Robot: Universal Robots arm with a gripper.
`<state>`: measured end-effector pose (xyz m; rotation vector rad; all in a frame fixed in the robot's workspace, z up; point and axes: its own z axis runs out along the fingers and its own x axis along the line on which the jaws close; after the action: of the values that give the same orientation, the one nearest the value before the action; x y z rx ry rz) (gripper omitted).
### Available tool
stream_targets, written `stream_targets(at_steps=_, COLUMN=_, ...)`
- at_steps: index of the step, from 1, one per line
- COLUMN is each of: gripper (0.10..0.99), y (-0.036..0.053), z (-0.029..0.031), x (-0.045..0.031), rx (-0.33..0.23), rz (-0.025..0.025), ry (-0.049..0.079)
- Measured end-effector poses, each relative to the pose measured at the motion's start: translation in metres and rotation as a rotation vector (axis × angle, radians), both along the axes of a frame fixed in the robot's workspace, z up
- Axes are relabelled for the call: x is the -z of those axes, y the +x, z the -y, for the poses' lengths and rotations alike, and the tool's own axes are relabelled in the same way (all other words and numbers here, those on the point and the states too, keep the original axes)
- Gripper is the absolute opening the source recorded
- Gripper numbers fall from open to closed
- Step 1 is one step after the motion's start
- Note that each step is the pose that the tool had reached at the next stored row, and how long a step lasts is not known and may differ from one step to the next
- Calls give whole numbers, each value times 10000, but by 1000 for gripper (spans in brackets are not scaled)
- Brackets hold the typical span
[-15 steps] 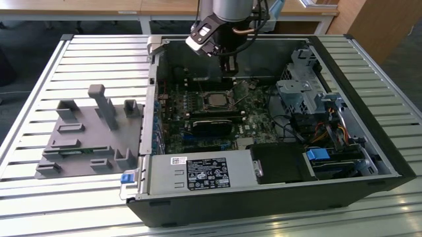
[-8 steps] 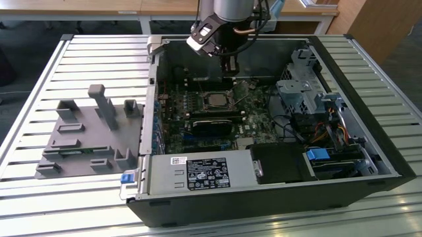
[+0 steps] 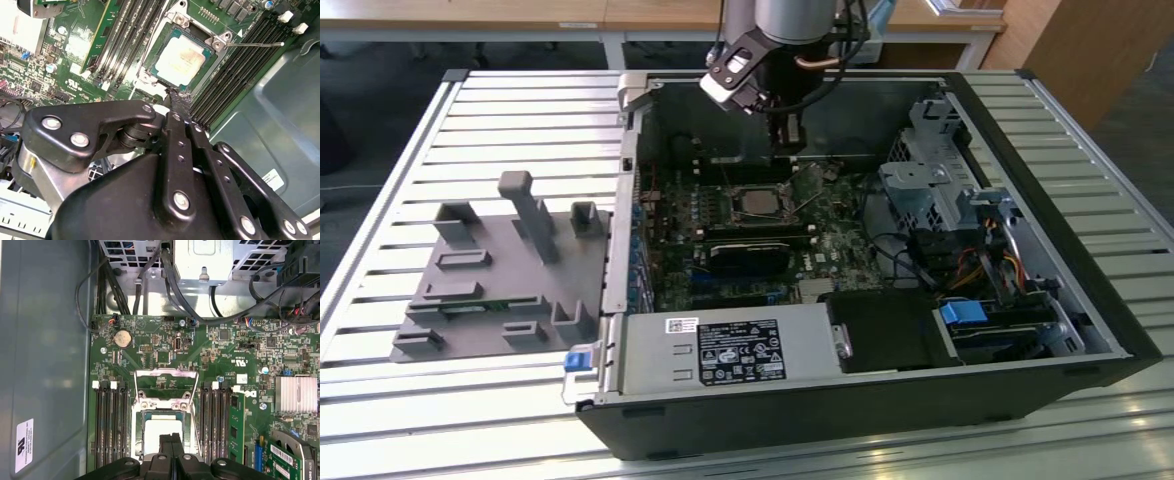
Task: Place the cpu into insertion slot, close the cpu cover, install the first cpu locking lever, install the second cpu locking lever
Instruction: 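Close the cpu cover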
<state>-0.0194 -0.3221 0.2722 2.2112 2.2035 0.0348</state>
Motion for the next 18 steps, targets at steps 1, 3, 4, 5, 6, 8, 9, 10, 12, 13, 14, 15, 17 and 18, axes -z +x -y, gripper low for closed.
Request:
stream_targets(at_steps=1, gripper=106, y=3, z=0, x=0, rx=0, rz=0, ry=0)
stream_targets(at_steps=3, gripper=106, y=8, z=0, x=0, rx=0, rz=1, ry=0)
stream_targets(at_steps=4, gripper=106, y=10, z=0, x=0, rx=0, rz=0, ry=0)
stream_targets(at_steps=5, gripper=106, y=13, z=0, x=0, rx=0, rz=1, ry=0)
stream_targets(at_steps=6, gripper=106, y=16, z=0, x=0, rx=1, rz=0, ry=0)
stream_targets(at_steps=8, gripper=106, y=20, z=0, x=0, rx=0, rz=0, ry=0)
stream_targets(at_steps=9, gripper=106, y=22, z=0, x=0, rx=0, rz=0, ry=1)
stream_targets(at_steps=10, gripper=106, y=24, z=0, x=0, rx=0, rz=0, ry=0)
stream_targets(at_steps=12, gripper=106, y=26, z=0, x=0, rx=1, rz=0, ry=0)
stream_targets(at_steps=13, gripper=106, y=28, z=0, x=1, rx=0, rz=0, ry=1)
stream_targets(at_steps=14, gripper=106, y=29, z=0, x=0, rx=0, rz=0, ry=0)
stream_targets(at_steps=15, gripper=106, y=31, z=0, x=0, rx=0, rz=0, ry=1)
stream_targets(at_steps=17, gripper=106, y=35, z=0, x=0, rx=0, rz=0, ry=0)
stream_targets(at_steps=18, gripper=106, y=36, z=0, x=1, rx=0, rz=1, ry=1)
